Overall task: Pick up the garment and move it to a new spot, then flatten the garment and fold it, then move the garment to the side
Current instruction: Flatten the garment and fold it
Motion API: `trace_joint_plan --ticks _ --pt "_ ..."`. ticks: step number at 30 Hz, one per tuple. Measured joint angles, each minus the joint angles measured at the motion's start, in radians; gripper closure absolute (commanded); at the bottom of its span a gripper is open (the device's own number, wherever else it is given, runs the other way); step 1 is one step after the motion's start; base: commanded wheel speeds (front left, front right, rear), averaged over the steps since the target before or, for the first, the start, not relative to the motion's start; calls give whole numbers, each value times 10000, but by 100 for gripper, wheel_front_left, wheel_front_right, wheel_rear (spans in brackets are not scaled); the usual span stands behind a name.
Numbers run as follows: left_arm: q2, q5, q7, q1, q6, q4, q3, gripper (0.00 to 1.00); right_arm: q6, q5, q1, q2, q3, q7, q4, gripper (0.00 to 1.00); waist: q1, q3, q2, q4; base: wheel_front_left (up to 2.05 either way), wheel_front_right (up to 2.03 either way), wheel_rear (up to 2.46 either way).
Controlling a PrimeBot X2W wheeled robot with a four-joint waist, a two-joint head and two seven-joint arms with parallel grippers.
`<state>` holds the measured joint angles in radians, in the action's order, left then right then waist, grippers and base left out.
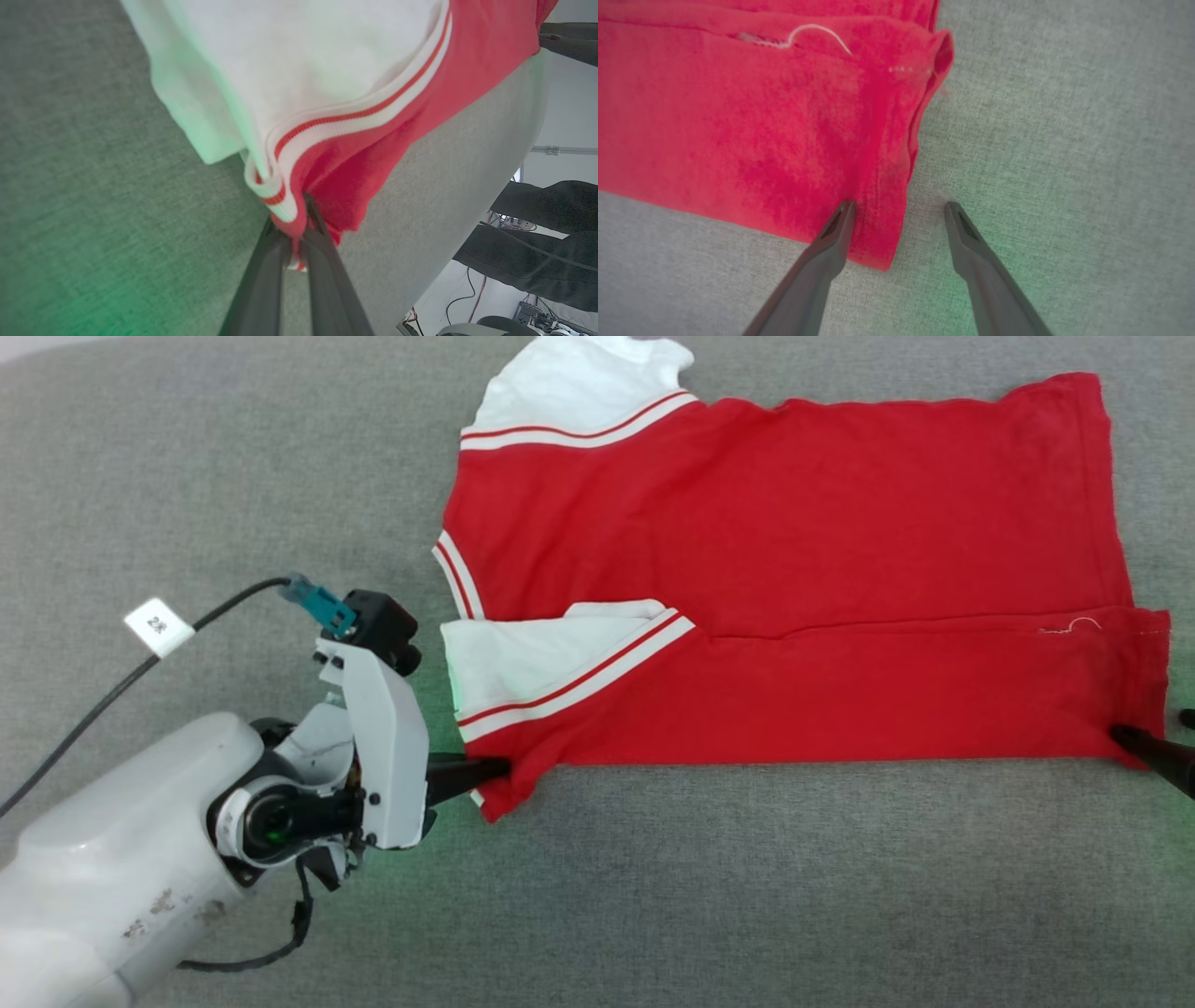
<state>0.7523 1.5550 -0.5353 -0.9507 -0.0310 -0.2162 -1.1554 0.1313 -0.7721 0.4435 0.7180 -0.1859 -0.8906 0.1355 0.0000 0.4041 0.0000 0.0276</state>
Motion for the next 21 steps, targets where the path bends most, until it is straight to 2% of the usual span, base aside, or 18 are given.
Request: trace_joint_plan --ticks 1,4,5,11,21 --pt "-29 -10 6 -20 -17 -23 10 100 -2 -13 14 10 -36 -2 29 3 -1 17 0 28 0 0 0" --pt "-113 -29 92 -33 -63 -121 35 100 -2 -29 34 33 -111 15 98 95 0 39 0 81 0 0 0" --pt "-119 -36 109 -33 -104 -150 42 100 -8 -54 53 38 -146 19 115 100 0 30 0 85 0 0 0" --pt "90 -40 360 100 -221 -230 136 100 0 -334 -56 12 -322 290 88 100 0 -150 0 89 0 0 0" --pt "1221 -79 872 877 -470 826 165 100 0 -750 -1351 393 -84 533 -585 100 0 -706 0 49 0 0 0"
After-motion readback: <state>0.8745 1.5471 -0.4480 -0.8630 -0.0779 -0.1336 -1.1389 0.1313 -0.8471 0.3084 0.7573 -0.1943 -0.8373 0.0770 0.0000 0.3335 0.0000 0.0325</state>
